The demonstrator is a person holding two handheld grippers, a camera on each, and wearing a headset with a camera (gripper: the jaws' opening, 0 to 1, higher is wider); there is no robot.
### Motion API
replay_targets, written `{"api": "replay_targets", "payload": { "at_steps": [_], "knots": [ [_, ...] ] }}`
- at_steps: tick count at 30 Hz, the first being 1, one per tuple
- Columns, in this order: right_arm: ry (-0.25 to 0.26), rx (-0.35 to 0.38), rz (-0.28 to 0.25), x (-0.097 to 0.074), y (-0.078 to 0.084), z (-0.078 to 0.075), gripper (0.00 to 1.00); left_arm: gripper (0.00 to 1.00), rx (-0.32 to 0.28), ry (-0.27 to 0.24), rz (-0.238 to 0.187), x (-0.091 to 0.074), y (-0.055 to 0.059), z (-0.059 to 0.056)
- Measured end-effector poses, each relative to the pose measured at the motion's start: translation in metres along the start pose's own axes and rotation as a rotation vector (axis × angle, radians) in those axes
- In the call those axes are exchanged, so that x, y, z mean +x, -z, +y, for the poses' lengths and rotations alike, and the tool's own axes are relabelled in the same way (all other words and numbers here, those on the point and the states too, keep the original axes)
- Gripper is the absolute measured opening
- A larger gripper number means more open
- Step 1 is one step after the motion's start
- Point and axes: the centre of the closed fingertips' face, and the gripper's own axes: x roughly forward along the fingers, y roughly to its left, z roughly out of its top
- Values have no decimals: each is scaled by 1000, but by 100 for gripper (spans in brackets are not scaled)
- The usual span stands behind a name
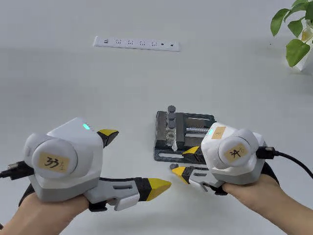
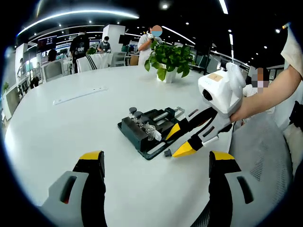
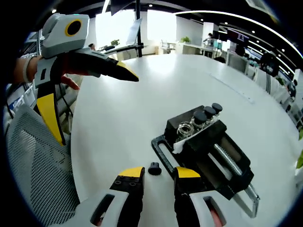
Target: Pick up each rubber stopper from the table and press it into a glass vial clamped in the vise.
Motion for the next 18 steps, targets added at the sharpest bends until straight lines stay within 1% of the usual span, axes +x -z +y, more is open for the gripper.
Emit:
{"api": "replay_targets", "payload": {
  "at_steps": [5,9,18],
  "knots": [
    [0,12,5,5,6,3,18,90,-2,-3,1,0,0,0],
    [16,27,-6,3,4,2,14,90,-5,-4,1,-1,1,0],
    [9,23,-4,6,7,3,10,89,-9,0,7,-1,3,-2]
  ]
}}
